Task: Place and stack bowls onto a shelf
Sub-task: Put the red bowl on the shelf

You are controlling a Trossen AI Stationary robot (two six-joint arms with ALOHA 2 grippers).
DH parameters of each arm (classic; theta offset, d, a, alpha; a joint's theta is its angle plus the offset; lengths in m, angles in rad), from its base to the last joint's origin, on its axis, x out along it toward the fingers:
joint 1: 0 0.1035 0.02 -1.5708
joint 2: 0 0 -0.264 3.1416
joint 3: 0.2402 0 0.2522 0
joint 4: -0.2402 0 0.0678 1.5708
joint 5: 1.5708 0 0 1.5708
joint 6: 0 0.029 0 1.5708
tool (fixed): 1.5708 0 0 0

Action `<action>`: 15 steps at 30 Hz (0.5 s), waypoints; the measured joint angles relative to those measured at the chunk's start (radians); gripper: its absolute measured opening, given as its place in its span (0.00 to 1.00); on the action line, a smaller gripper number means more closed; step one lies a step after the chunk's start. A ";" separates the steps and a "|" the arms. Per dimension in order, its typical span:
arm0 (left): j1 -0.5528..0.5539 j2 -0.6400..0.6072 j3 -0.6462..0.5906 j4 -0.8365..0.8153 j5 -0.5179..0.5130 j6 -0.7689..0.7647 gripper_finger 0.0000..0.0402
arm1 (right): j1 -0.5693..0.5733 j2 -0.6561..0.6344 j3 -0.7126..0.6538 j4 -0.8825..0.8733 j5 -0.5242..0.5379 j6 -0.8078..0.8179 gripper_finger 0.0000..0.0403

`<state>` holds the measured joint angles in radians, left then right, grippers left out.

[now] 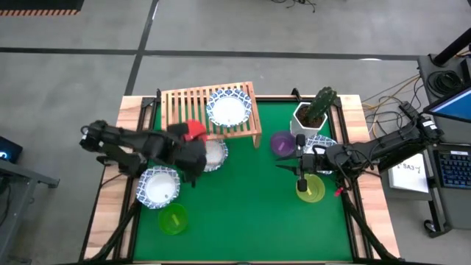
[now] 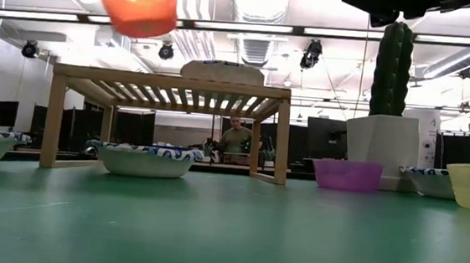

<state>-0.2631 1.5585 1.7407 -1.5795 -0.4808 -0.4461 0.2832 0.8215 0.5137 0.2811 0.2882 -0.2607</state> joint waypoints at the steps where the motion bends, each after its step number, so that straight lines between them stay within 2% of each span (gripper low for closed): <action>1: 0.033 -0.012 -0.017 0.012 0.000 0.025 0.00 | 0.000 0.000 0.000 -0.001 0.000 0.000 0.16; 5: 0.177 -0.038 -0.076 0.028 0.000 0.171 0.00 | 0.000 0.000 0.000 -0.014 0.000 0.000 0.16; 11: 0.420 -0.023 -0.100 0.016 0.001 0.339 0.00 | 0.000 0.000 0.000 -0.015 0.000 0.002 0.16; 15: 0.538 -0.005 -0.100 0.051 0.087 0.428 0.00 | 0.000 0.000 0.000 -0.015 0.000 -0.002 0.16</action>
<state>0.2753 1.5536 1.6409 -1.5282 -0.3934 -0.0177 0.2829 0.8211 0.5133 0.2657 0.2886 -0.2630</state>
